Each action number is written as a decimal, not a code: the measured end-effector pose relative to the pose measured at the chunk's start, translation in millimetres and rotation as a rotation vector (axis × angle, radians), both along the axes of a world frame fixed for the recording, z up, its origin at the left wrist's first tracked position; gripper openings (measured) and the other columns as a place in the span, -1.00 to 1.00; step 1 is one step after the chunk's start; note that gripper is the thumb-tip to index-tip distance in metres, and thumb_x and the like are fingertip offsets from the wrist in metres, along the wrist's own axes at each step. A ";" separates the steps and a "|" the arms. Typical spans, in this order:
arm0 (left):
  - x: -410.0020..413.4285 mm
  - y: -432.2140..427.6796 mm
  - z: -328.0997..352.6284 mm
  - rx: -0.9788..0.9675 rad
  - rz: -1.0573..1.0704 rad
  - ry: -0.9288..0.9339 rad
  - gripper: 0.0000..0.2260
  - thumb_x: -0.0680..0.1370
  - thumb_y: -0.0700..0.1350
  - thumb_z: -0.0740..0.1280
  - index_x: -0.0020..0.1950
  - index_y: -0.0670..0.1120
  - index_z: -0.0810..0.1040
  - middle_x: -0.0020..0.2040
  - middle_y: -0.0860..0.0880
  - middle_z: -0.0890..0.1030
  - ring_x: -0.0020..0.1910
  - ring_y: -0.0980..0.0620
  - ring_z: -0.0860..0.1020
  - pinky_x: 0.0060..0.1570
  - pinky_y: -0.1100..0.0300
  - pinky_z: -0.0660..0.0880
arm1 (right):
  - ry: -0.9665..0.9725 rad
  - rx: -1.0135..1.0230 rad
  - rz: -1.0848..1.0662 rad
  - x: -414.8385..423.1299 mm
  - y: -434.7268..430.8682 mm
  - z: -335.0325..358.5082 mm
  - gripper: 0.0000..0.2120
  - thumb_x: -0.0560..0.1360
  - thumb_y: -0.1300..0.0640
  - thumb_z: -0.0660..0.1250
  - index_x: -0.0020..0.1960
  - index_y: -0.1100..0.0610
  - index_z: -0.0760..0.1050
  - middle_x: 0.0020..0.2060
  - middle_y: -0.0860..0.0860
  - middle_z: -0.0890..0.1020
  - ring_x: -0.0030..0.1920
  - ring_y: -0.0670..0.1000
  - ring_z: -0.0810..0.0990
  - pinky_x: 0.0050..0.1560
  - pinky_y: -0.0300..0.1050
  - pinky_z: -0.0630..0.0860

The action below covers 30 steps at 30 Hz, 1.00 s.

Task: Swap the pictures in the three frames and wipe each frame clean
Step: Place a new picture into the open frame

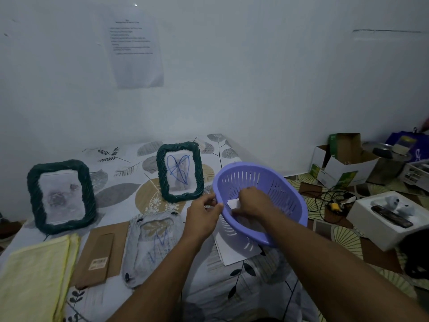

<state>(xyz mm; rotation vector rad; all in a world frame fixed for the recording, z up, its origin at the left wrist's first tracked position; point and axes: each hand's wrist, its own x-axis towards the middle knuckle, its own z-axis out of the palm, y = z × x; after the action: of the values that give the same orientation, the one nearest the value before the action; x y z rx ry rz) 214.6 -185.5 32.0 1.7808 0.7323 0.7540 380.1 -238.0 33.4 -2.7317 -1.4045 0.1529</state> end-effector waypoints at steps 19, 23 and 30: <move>-1.6 -4.0 6.0 -0.045 0.001 -0.019 -0.86 0.56 -0.17 0.34 0.06 0.05 0.54 -0.08 0.05 0.57 -0.16 -0.02 0.55 -0.09 -0.01 0.54 | 0.285 0.242 -0.207 18.9 -3.8 8.1 -0.69 0.41 0.00 0.48 -0.38 0.12 0.45 -0.44 0.06 0.52 -0.35 0.07 0.52 -0.27 -0.10 0.47; -3.6 -2.5 7.7 -0.050 -0.020 -0.021 -0.85 0.57 -0.14 0.33 0.05 0.11 0.51 -0.08 0.06 0.56 -0.13 -0.01 0.54 -0.06 -0.01 0.54 | 0.384 0.421 -0.222 24.1 -11.2 14.1 -0.71 0.52 0.02 0.37 -0.32 0.11 0.45 -0.28 0.14 0.61 -0.19 0.10 0.57 -0.17 -0.09 0.44; -15.4 15.7 18.7 -0.127 0.053 -0.011 -0.78 0.60 -0.01 0.26 0.21 -0.03 0.53 0.10 -0.04 0.60 0.04 -0.01 0.57 0.07 0.01 0.56 | 0.496 0.820 -0.216 -6.0 -17.0 71.5 -0.89 0.52 0.10 0.36 -0.14 0.12 0.56 -0.23 0.06 0.60 -0.19 0.04 0.52 -0.27 -0.18 0.33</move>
<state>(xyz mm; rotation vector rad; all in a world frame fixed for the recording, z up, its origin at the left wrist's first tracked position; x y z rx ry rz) 199.2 -169.7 50.7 1.6473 0.8056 0.7360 374.1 -255.0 105.0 -1.9533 -0.7819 0.1745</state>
